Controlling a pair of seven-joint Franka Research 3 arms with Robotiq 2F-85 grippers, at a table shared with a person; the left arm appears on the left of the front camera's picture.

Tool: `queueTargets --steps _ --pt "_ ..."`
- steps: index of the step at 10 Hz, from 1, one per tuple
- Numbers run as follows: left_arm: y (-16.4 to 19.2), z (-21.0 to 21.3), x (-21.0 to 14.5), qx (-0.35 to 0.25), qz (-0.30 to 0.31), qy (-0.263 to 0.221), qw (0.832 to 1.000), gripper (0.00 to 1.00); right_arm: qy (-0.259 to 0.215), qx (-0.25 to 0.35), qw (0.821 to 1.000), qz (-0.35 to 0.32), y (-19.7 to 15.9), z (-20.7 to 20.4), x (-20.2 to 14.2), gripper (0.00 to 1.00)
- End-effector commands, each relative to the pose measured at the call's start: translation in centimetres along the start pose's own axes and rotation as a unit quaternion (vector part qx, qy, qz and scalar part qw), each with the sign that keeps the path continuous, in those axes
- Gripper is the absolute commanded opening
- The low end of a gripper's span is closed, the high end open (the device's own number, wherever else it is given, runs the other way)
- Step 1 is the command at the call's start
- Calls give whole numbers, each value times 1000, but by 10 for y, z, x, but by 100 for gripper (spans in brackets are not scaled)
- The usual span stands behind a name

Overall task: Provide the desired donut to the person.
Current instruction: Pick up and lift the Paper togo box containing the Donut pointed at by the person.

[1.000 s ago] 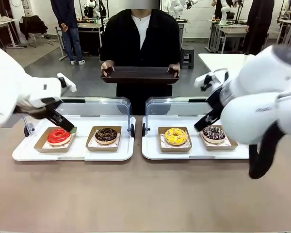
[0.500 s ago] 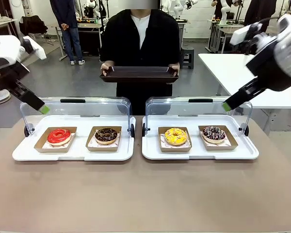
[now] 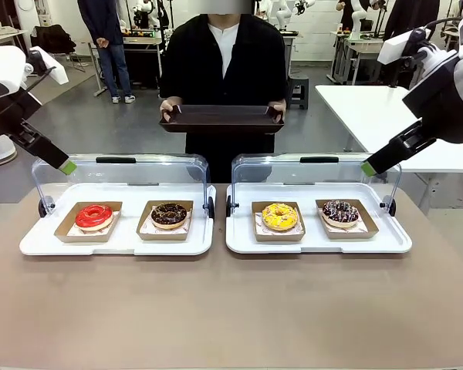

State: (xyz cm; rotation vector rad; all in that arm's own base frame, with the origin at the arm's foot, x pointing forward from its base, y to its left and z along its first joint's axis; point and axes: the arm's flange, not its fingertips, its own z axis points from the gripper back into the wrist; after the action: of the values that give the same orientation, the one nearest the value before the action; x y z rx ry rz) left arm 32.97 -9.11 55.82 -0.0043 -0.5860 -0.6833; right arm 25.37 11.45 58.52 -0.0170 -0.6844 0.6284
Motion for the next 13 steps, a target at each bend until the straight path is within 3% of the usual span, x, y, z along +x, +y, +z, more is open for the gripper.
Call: queueTargets --steps 1,2,3,4,7,10,13 --pt "1 -1 -1 -6 -3 1 1000 100 -3 2 1000 2 -2 -4 2 100" --pt "1 -1 -1 -6 -3 1 1000 100 0 0 1000 0 0 0 0 100" --pt "0 -1 0 0 0 1 1000 100 -7 105 993 45 -21 5 8 100" --pt "21 7 5 -15 -12 -29 999 100 -29 130 989 64 -39 14 14 100" --pt "75 25 9 -118 -54 -70 989 100 -106 257 958 69 -109 32 15 100" --pt "121 38 -3 -235 -118 -112 958 100 -172 364 909 112 -163 31 -4 100" --pt "155 40 -23 -301 -142 -149 931 100 -157 404 891 134 -191 24 -22 100"
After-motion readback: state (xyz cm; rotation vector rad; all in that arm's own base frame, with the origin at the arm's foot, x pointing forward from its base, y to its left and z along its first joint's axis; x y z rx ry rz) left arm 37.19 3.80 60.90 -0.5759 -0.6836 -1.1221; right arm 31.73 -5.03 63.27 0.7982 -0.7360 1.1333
